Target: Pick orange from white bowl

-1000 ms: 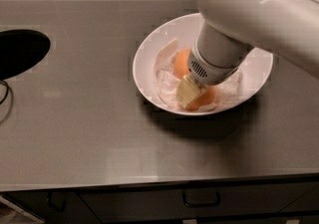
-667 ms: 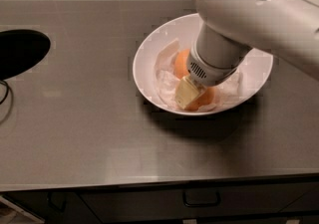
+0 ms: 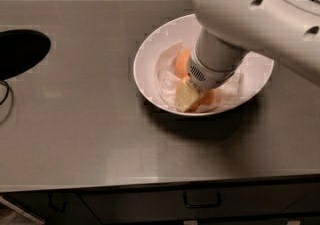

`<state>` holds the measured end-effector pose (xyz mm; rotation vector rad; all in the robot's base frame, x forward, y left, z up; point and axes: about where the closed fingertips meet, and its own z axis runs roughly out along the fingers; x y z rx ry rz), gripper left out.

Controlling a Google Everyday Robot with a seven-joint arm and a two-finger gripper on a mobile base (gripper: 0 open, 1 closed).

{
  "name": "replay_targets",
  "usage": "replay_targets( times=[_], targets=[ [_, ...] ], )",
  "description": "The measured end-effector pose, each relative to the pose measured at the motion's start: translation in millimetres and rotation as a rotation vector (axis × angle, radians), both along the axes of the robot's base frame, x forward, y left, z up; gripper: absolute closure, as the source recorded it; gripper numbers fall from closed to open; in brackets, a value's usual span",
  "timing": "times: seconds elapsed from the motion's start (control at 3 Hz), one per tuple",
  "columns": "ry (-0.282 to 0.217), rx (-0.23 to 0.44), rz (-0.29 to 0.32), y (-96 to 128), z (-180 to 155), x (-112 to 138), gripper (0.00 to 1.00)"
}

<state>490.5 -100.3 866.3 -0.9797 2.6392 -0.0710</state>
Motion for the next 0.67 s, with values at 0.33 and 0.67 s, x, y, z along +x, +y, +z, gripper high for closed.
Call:
replay_targets(
  times=[0.33, 0.67],
  targets=[
    [0.006, -0.003, -0.003, -1.1, -0.7, 0.8, 0.44],
    [0.010, -0.006, -0.005, -2.0, -1.4, 1.5, 0.44]
  ],
)
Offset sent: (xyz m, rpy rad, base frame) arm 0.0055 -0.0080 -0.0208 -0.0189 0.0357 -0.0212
